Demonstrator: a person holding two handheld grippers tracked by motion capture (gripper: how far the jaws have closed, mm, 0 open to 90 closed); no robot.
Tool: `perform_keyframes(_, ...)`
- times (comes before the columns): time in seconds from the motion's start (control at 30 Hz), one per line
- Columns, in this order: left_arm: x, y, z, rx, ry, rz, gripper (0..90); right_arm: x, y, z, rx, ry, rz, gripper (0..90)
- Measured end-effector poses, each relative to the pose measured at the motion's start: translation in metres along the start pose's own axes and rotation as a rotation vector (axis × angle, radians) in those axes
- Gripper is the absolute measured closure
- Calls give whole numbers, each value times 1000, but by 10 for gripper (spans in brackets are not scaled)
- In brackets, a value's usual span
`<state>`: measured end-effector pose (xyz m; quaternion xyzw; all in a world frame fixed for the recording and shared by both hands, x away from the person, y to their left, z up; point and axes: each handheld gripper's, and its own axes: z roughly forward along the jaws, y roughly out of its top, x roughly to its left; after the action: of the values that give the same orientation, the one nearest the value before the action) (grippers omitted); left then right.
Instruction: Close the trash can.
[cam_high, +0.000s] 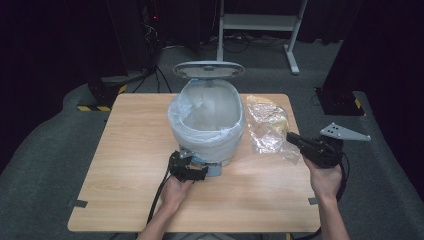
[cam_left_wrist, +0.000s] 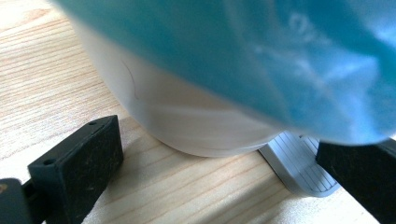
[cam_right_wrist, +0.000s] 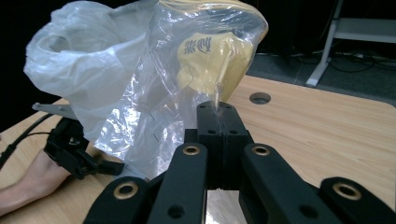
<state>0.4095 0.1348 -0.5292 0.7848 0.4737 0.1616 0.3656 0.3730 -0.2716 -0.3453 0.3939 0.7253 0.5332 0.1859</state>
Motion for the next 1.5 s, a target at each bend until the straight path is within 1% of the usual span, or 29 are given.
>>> perform_keyframes(0.2,0,0,0,0,0,-1,6,0,8,4,-7,41,24,900)
perform_keyframes(0.23,0,0,0,0,0,-1,6,0,8,4,-7,41,24,900)
perform_keyframes(0.47,0,0,0,0,0,0,5,8,23,8,-6,58,-8,900)
perform_keyframes(0.77,0,0,0,0,0,0,5,14,42,13,4,87,-29,900)
perform_keyframes(1.07,0,0,0,-1,-2,-4,6,19,56,16,10,94,-57,900)
perform_keyframes(1.27,0,0,0,-1,-2,-3,6,24,65,22,18,112,-72,900)
perform_keyframes(1.5,0,0,0,0,0,0,6,32,74,37,37,132,-87,900)
